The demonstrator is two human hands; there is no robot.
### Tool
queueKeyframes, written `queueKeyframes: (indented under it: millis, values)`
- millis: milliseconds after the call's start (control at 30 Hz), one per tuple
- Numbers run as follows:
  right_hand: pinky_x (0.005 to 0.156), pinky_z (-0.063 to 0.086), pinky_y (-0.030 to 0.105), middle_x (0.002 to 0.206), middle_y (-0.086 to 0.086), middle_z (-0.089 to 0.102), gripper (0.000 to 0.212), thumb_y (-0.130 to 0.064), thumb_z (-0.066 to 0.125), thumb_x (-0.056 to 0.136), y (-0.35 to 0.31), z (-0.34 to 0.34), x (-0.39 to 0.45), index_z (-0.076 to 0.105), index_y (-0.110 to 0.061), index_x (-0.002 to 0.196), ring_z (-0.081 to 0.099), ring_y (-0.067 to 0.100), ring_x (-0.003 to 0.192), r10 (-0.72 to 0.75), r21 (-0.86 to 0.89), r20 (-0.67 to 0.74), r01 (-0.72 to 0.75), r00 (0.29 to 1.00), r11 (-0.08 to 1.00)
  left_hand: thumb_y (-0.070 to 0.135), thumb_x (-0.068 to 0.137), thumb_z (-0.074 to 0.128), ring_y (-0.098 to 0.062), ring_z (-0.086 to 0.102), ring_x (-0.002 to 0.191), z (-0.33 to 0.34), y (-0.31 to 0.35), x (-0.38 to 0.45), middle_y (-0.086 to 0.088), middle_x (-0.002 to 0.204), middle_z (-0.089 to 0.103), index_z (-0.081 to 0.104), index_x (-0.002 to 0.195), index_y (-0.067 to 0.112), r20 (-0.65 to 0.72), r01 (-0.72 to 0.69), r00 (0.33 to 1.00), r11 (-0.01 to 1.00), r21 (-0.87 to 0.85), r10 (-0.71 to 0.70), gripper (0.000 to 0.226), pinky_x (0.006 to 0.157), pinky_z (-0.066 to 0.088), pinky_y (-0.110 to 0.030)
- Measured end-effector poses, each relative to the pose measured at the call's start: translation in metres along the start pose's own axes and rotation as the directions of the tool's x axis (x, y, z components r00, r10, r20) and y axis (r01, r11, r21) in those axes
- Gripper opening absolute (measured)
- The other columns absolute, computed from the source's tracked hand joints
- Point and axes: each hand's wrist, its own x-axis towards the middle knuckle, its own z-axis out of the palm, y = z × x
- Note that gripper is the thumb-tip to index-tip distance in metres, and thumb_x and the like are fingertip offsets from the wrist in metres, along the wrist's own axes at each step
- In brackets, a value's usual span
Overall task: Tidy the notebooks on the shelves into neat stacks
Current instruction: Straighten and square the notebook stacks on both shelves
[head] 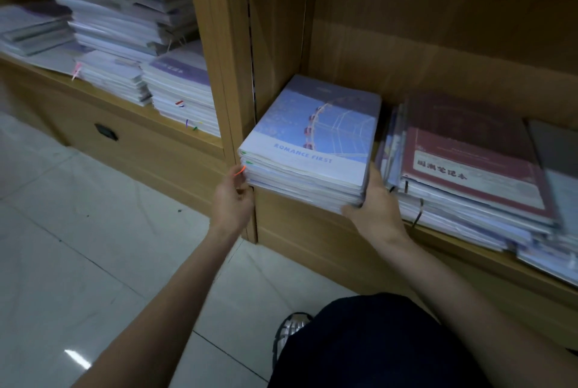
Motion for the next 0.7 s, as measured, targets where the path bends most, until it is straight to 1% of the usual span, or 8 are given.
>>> queueKeyframes:
  millis: [67, 133, 233, 300, 433, 533, 600, 700]
  values:
    - [0.078, 0.049, 0.029, 0.111, 0.009, 0.062, 0.088, -0.004, 0.068, 0.083, 0.003, -0.003, 0.003, 0.012, -0.018, 0.150, 0.061, 0.022, 0.093, -0.006, -0.041, 0.002, 0.006, 1.000, 0.999, -0.011, 0.090, 0.048, 0.012, 0.059, 0.078, -0.017, 0.000, 0.013, -0.008, 0.114, 0.057, 0.046, 0.130, -0.003, 0.151, -0.005, 0.988, 0.998, -0.065, 0.015, 0.041, 0.067, 0.041, -0.002]
    - [0.076, 0.046, 0.025, 0.111, 0.008, 0.062, 0.088, -0.006, 0.069, 0.082, 0.003, -0.003, 0.004, 0.014, -0.018, 0.150, 0.061, 0.022, 0.093, -0.005, -0.060, -0.002, 0.005, 1.000, 0.998, -0.010, 0.090, 0.048, 0.021, 0.055, 0.070, -0.026, -0.001, 0.024, -0.002, 0.113, 0.054, 0.050, 0.126, -0.004, 0.269, -0.001, 0.963, 0.997, -0.073, 0.021, 0.037, 0.071, 0.042, 0.000]
    - [0.071, 0.045, 0.021, 0.108, 0.007, 0.063, 0.084, -0.004, 0.067, 0.084, 0.002, -0.001, 0.002, 0.016, -0.016, 0.150, 0.059, 0.017, 0.082, -0.017, -0.070, -0.014, 0.016, 1.000, 0.997, -0.011, 0.090, 0.047, 0.022, 0.055, 0.070, -0.027, -0.005, 0.033, -0.002, 0.112, 0.054, 0.054, 0.120, -0.010, 0.310, -0.010, 0.950, 0.999, -0.053, 0.026, 0.030, 0.072, 0.042, -0.001]
    - [0.066, 0.045, 0.021, 0.101, 0.007, 0.063, 0.080, -0.002, 0.064, 0.085, 0.003, 0.000, 0.001, 0.017, -0.014, 0.149, 0.057, 0.015, 0.075, -0.026, -0.091, -0.032, 0.023, 0.999, 0.996, -0.011, 0.090, 0.047, 0.021, 0.055, 0.070, -0.024, -0.005, 0.037, 0.000, 0.109, 0.055, 0.055, 0.117, -0.009, 0.329, -0.031, 0.943, 0.998, -0.046, 0.044, 0.029, 0.072, 0.041, -0.002]
    - [0.049, 0.037, 0.011, 0.082, 0.003, 0.056, 0.074, -0.001, 0.061, 0.087, 0.006, 0.002, 0.002, 0.021, -0.012, 0.147, 0.054, 0.010, 0.063, -0.026, -0.127, -0.062, 0.018, 0.998, 0.992, -0.011, 0.091, 0.046, 0.021, 0.054, 0.067, -0.020, -0.003, 0.043, 0.012, 0.084, 0.060, 0.058, 0.105, 0.002, 0.345, -0.050, 0.937, 0.999, -0.014, 0.052, 0.023, 0.073, 0.041, -0.001]
    - [0.045, 0.033, 0.011, 0.073, -0.003, 0.050, 0.070, -0.003, 0.062, 0.087, 0.008, 0.002, 0.003, 0.024, -0.010, 0.145, 0.050, 0.005, 0.059, -0.029, -0.157, -0.059, 0.020, 0.998, 0.987, -0.010, 0.090, 0.049, 0.019, 0.053, 0.064, -0.019, -0.004, 0.048, 0.022, 0.072, 0.061, 0.059, 0.098, 0.001, 0.336, -0.048, 0.941, 0.999, 0.021, 0.038, 0.018, 0.070, 0.041, -0.003]
    - [0.045, 0.033, 0.011, 0.073, -0.002, 0.051, 0.069, -0.003, 0.063, 0.087, 0.008, 0.001, 0.005, 0.025, -0.009, 0.144, 0.051, 0.006, 0.059, -0.030, -0.161, -0.057, 0.021, 0.998, 0.987, -0.009, 0.090, 0.050, 0.020, 0.053, 0.065, -0.019, -0.004, 0.050, 0.021, 0.073, 0.061, 0.061, 0.099, -0.001, 0.334, -0.051, 0.942, 0.998, 0.036, 0.036, 0.017, 0.071, 0.041, -0.004]
    - [0.046, 0.033, 0.012, 0.078, 0.004, 0.053, 0.068, -0.005, 0.064, 0.086, 0.010, 0.002, 0.006, 0.026, -0.010, 0.143, 0.051, 0.009, 0.060, -0.030, -0.163, -0.060, 0.019, 0.998, 0.986, -0.011, 0.090, 0.048, 0.022, 0.053, 0.065, -0.018, -0.002, 0.046, 0.006, 0.086, 0.060, 0.058, 0.108, -0.005, 0.344, -0.076, 0.937, 0.996, 0.048, 0.055, 0.021, 0.071, 0.041, 0.000]
